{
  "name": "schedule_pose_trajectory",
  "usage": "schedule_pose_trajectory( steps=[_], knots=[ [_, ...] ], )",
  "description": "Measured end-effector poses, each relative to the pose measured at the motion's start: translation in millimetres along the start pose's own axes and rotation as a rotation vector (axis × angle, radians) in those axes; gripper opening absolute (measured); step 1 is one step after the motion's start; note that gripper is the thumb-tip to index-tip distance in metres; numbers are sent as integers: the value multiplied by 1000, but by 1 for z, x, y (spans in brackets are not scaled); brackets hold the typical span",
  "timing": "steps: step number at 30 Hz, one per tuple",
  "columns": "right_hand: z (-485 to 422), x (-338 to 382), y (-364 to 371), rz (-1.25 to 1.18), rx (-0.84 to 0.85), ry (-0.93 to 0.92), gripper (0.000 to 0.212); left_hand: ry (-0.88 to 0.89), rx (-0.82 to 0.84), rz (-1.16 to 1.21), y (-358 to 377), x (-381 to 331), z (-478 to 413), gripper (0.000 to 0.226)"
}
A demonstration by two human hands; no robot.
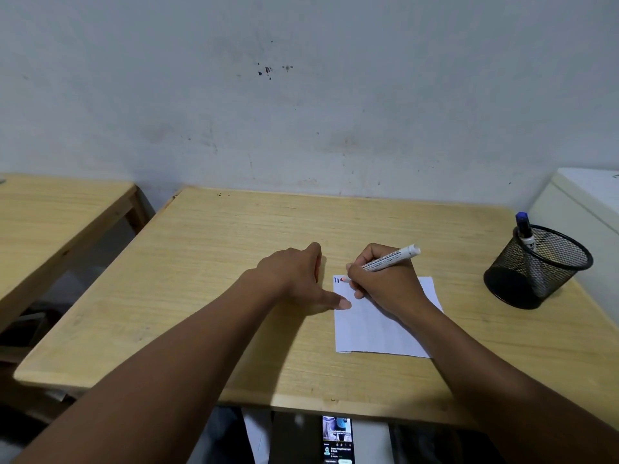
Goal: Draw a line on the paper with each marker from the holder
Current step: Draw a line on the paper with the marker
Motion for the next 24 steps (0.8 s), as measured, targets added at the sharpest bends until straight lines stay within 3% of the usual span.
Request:
schedule_pose_trajectory(
  steps=[11, 13, 16, 19, 22, 24],
  knots=[
    [3, 6, 0, -55, 10, 47, 15, -11, -4, 27, -3, -3, 4, 74],
    [1, 10, -4, -135, -51, 94, 14, -17, -12, 99, -5, 0, 6, 64],
    [-3, 24, -16, -231, -124, 101, 18, 14, -49, 179, -9, 9, 6, 30],
    [-6, 53, -32, -233, -76, 27, 16, 59, -146, 185, -16, 17, 5, 11],
    [-5, 85, -55, -276, 102, 57, 8, 67, -288, 451, -32, 16, 1, 7],
    [-4, 99, -72, -326, 160, 120, 15, 96, -351, 699, -47, 7, -2, 11]
  ],
)
Point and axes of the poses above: each hand's wrist, its own z-axis away from the middle knuckle, its own y-axis out of the palm, x = y × z, the point moved 1 cm from there along -z, towards the middle knuckle, and after that the axes turned 8 degrees about y, right-handed, at the moved point
